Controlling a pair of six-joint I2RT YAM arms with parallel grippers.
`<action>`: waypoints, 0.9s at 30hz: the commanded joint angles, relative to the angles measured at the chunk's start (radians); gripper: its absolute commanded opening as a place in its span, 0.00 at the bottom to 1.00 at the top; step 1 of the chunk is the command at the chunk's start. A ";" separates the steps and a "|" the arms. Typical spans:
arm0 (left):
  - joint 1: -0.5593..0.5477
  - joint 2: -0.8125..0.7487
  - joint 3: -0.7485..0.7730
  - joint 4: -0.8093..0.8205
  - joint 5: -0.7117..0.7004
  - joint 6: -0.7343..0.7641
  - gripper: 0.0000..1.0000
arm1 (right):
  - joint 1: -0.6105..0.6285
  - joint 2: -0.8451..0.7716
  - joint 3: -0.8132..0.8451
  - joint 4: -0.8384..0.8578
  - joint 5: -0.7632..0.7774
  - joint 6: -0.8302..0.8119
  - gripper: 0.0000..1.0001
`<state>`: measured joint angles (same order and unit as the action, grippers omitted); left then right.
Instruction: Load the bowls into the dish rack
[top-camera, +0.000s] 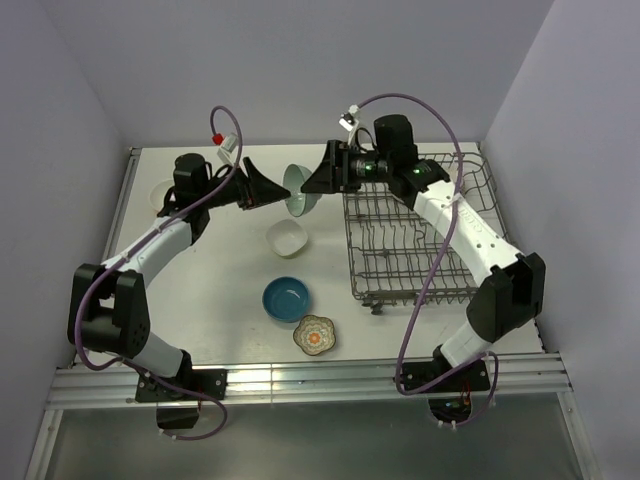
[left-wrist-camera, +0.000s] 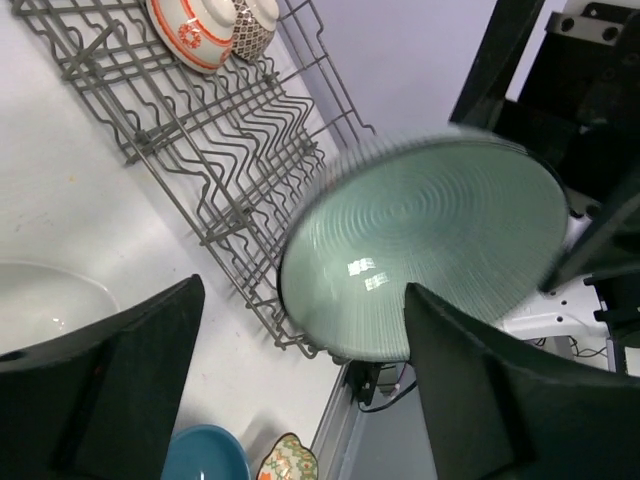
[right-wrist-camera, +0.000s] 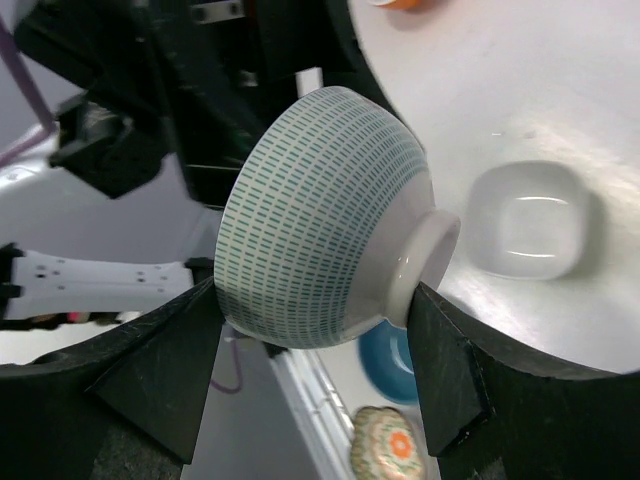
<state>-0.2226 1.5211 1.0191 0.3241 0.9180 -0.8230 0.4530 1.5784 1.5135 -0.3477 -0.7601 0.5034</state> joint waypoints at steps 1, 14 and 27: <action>0.015 -0.038 0.044 -0.042 -0.008 0.053 0.88 | -0.053 -0.040 0.068 -0.042 -0.001 -0.152 0.00; 0.103 -0.124 0.101 -0.201 -0.008 0.159 0.99 | -0.183 -0.011 0.165 -0.343 0.272 -0.928 0.00; 0.154 -0.116 0.093 -0.232 -0.005 0.114 1.00 | -0.191 0.089 0.050 -0.148 0.536 -1.310 0.00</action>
<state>-0.0841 1.4200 1.1057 0.0807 0.9085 -0.6964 0.2691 1.6653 1.5715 -0.6285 -0.2924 -0.6643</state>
